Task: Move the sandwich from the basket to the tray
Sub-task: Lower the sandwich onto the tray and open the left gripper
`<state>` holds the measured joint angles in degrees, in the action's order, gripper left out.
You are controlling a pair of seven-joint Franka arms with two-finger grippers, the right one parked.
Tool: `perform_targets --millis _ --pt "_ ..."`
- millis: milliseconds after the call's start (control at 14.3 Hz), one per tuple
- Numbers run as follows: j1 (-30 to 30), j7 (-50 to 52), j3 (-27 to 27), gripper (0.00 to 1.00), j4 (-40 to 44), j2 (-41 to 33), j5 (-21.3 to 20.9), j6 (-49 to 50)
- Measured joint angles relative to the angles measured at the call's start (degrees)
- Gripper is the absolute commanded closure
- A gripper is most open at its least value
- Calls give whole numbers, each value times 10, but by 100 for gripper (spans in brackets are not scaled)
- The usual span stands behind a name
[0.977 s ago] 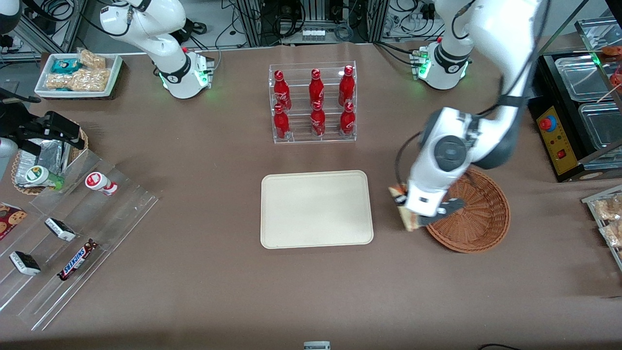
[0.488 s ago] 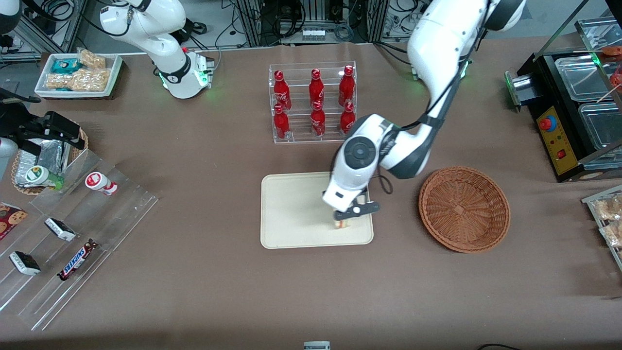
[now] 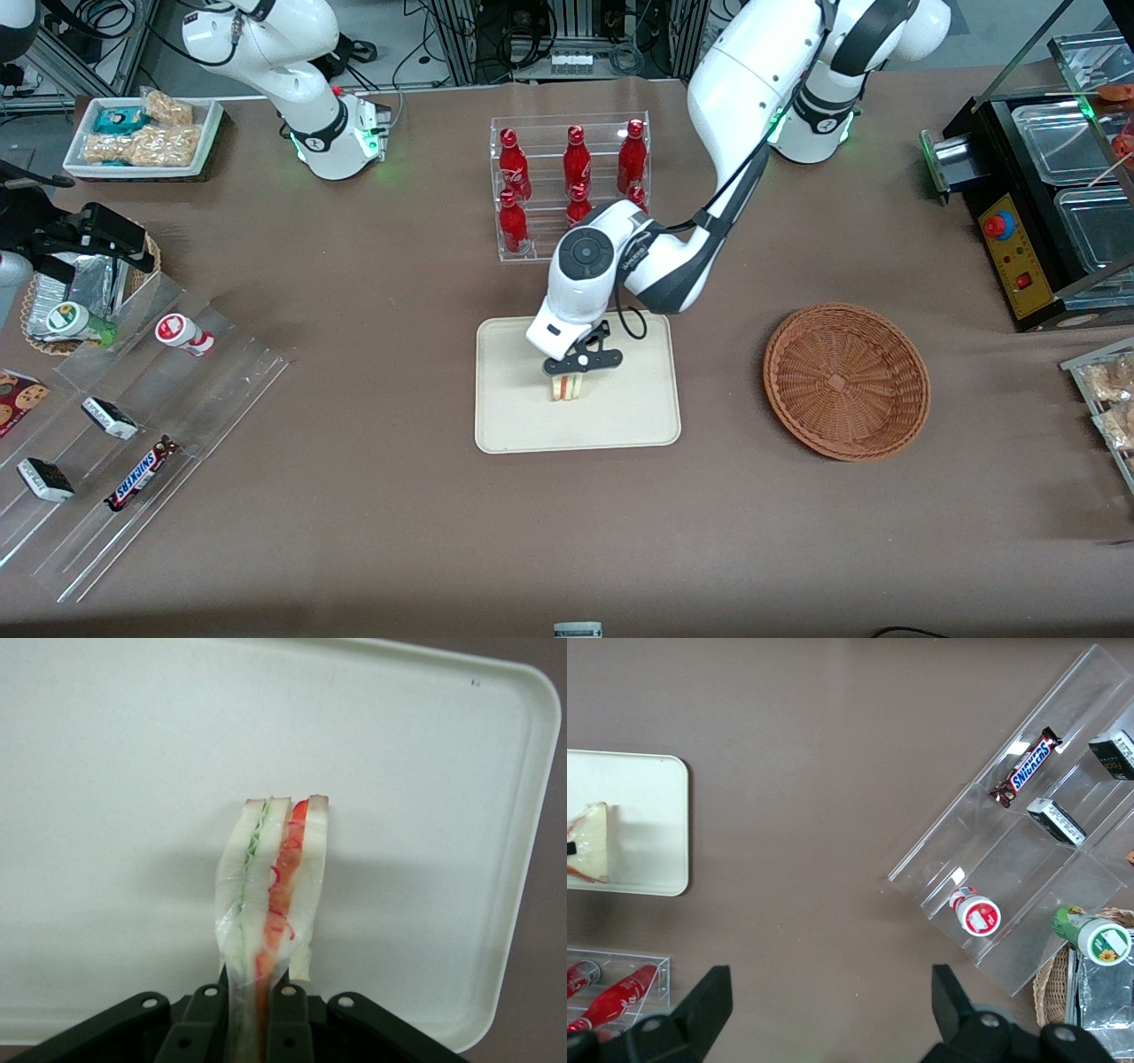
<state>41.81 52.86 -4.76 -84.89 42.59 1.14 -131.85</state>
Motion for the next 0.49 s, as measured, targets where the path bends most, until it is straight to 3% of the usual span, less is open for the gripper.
perform_targets --millis 70,140,209,488 --pt "0 0 0 78 0 2 -2 0" --pt "0 0 2 25 0 4 -5 0" --pt "0 0 3 0 0 4 -7 0" --pt "-1 0 6 0 14 3 -11 -1"
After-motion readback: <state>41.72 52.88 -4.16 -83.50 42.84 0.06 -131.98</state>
